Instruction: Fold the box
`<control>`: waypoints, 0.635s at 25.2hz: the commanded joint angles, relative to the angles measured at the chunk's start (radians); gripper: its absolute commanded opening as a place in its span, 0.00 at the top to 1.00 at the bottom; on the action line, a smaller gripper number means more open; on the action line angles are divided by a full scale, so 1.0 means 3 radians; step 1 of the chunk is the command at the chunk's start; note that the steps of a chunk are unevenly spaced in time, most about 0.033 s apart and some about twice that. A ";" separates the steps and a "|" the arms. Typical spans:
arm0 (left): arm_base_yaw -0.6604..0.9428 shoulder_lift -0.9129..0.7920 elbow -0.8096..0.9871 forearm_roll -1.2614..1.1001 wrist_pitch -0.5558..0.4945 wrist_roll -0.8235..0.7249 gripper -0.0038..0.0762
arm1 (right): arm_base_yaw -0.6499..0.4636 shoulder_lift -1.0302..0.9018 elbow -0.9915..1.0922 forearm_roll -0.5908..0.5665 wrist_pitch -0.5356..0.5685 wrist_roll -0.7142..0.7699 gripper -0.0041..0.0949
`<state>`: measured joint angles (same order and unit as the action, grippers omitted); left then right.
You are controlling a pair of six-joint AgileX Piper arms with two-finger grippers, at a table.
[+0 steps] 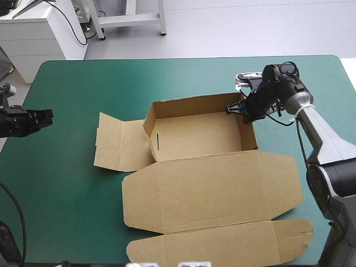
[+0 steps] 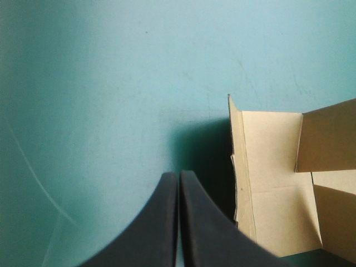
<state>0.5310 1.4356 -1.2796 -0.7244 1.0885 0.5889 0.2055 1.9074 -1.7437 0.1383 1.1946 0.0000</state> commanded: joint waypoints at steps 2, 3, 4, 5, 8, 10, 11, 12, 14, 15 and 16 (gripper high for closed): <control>-0.0001 -0.0126 -0.0078 -0.0178 -0.0049 0.0035 0.96 | 0.0008 -0.0051 -0.0262 0.0106 0.0163 -0.0092 0.95; -0.0001 -0.0126 -0.0078 -0.0187 -0.0035 0.0035 0.96 | 0.0008 -0.0037 -0.0289 0.0106 0.0163 -0.0145 0.92; -0.0001 -0.0126 -0.0078 -0.0209 -0.0022 0.0035 0.96 | 0.0008 -0.0037 -0.0319 0.0106 0.0163 -0.0200 0.88; -0.0001 -0.0126 -0.0078 -0.0230 -0.0007 0.0035 0.96 | 0.0008 -0.0022 -0.0348 0.0089 0.0163 -0.0199 0.83; -0.0001 -0.0126 -0.0078 -0.0281 0.0013 0.0035 0.96 | 0.0008 -0.0008 -0.0426 0.0068 0.0163 -0.0134 0.60; -0.0001 -0.0126 -0.0078 -0.0328 0.0013 0.0041 0.96 | 0.0008 -0.0008 -0.0498 0.0074 0.0168 -0.0125 0.39; -0.0001 -0.0126 -0.0078 -0.0328 0.0021 0.0106 0.96 | 0.0008 -0.0021 -0.0544 0.0089 0.0168 -0.0023 0.25; -0.0001 -0.0126 -0.0078 -0.0328 0.0037 0.0114 0.96 | 0.0008 -0.0029 -0.0552 0.0105 0.0168 0.0000 0.21; -0.0001 -0.0126 -0.0078 -0.0328 0.0044 0.0114 0.96 | 0.0008 -0.0074 -0.0537 0.0105 0.0175 0.0019 0.17; -0.0001 -0.0126 -0.0078 -0.0328 0.0044 0.0114 0.96 | 0.0008 -0.0097 -0.0511 0.0105 0.0175 0.0000 0.17; -0.0001 -0.0126 -0.0078 -0.0328 0.0056 0.0114 0.96 | 0.0008 -0.0128 -0.0466 0.0099 0.0175 0.0000 0.17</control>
<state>0.5310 1.4356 -1.2796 -0.7576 1.1115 0.6161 0.2085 1.9526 -1.8728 0.1565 1.2352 0.0000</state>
